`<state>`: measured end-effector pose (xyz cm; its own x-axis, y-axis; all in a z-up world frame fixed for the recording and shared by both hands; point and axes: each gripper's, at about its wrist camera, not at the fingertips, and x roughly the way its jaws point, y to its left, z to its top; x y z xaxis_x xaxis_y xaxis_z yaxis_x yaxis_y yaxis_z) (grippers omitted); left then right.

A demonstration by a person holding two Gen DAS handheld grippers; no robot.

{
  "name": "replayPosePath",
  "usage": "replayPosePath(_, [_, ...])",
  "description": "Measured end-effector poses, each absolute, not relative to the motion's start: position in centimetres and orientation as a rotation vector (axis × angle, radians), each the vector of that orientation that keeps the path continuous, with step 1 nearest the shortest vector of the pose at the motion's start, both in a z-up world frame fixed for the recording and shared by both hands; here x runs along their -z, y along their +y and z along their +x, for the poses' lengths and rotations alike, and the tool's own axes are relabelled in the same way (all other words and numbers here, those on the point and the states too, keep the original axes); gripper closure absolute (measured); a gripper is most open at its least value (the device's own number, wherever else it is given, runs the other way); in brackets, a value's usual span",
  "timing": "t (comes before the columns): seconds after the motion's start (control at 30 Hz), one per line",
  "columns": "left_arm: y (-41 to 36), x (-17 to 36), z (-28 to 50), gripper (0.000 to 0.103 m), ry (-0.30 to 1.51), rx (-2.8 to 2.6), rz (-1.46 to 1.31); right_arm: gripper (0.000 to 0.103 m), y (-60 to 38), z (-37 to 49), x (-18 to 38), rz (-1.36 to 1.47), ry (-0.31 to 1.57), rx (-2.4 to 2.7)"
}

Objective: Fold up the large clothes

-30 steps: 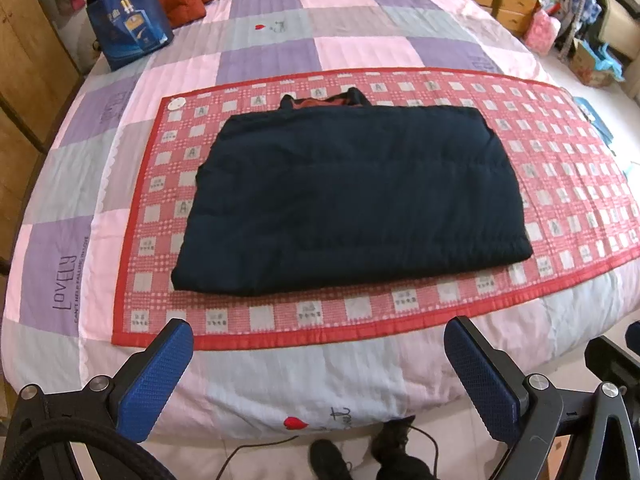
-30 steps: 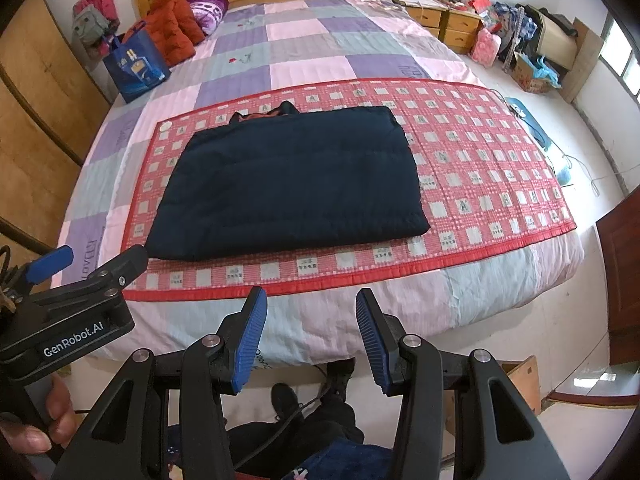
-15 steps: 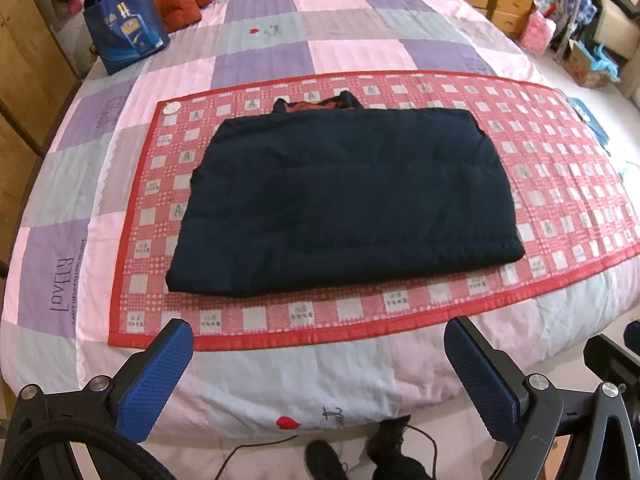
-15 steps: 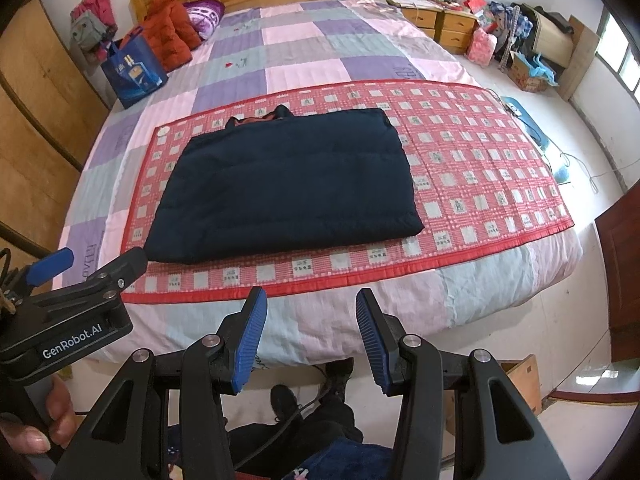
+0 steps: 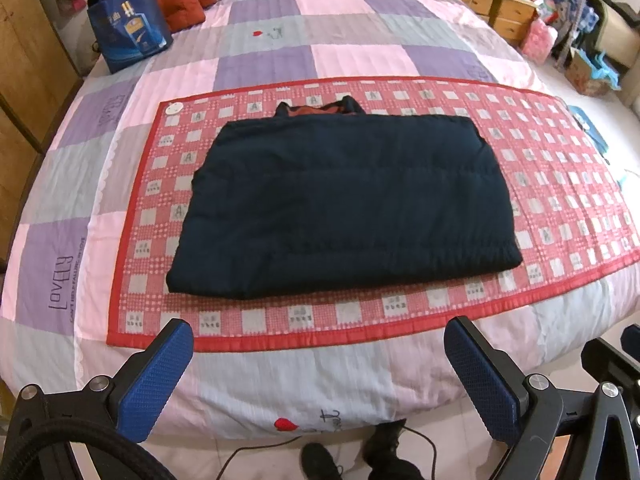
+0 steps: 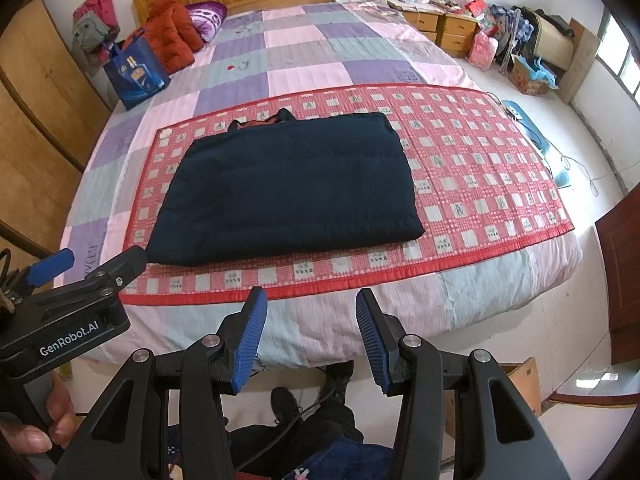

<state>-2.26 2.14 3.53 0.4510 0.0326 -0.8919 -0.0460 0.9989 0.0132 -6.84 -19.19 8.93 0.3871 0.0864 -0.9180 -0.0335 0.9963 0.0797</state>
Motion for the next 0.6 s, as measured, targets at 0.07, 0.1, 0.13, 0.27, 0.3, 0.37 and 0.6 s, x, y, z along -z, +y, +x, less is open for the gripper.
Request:
replayPosePath(0.07, [2.19,-3.58,-2.20,0.000,1.102,-0.049,-0.014,0.053,-19.15,-6.84,-8.85,0.050,1.169,-0.076])
replayPosePath(0.1, [2.23,-3.60,-2.22,0.000,1.101,-0.049,-0.016,0.053,-19.16,-6.84,-8.92,0.050,1.169,-0.076])
replayPosePath(0.13, [2.21,-3.66,-2.14,0.000,1.101,-0.049,-0.017,0.053,-19.19,-6.84,-8.86,0.050,1.170,-0.077])
replayPosePath(0.27, [2.38,-3.86,-2.08,0.000,1.098,-0.052,-0.017,0.053,-19.16,-6.83,-8.85,0.050,1.169,-0.077])
replayPosePath(0.3, [2.43,-3.96,-2.03,0.000,1.095,-0.052,-0.017,0.053,-19.20,-6.85,-8.94,0.050,1.168,-0.078])
replayPosePath(0.37, [2.61,-4.10,-2.00,0.000,1.093,-0.053,-0.018,0.053,-19.10,-6.85,-8.85,0.051,1.169,-0.077])
replayPosePath(0.6, [2.88,-4.23,-1.98,0.000,1.092,-0.053,-0.019,0.053,-19.02,-6.88,-8.85,0.050,1.169,-0.077])
